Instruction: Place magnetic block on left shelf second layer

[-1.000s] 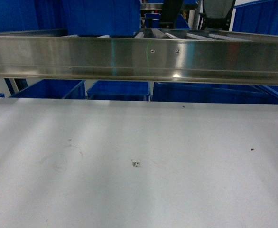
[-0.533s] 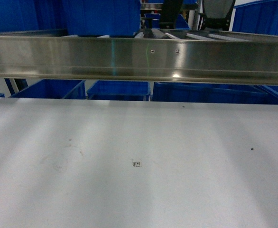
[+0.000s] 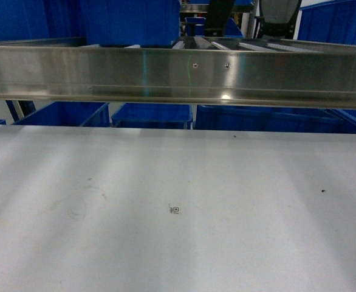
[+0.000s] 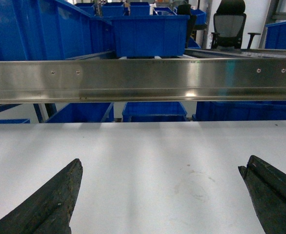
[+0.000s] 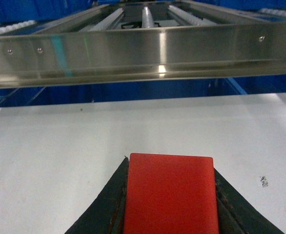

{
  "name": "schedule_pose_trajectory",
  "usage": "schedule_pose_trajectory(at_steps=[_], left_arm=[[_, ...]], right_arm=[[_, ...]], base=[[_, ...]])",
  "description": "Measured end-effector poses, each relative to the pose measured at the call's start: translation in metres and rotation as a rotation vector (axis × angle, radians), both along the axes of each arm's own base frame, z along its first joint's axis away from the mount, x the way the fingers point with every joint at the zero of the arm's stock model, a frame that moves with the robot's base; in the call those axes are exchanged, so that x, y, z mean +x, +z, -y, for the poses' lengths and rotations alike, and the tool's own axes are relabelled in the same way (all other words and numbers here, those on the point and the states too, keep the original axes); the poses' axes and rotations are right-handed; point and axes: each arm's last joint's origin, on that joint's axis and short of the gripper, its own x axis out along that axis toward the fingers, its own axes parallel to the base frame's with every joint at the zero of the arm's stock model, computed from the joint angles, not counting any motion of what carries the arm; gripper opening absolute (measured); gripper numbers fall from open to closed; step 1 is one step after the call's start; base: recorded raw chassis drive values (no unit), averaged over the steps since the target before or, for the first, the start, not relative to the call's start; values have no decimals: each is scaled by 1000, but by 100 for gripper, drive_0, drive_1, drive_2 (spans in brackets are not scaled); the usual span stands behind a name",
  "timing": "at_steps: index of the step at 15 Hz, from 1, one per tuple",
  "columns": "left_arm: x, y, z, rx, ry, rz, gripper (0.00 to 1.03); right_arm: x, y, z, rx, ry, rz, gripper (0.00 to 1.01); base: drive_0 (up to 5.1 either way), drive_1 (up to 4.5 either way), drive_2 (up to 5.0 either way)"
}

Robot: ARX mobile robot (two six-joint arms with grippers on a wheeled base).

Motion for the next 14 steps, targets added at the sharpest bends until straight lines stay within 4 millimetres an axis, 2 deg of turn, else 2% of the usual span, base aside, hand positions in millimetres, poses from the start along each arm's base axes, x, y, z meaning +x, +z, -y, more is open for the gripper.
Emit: schedule_pose_trajectory(at_steps=[7, 14], left_arm=[[0, 0, 0, 0, 0, 0, 98], [0, 0, 0, 0, 0, 0, 98]], right_arm=[[-3, 0, 0, 2, 30, -8, 33], [-3, -1, 0, 2, 29, -8, 33]], base=[[0, 0, 0], [-480, 260, 260]])
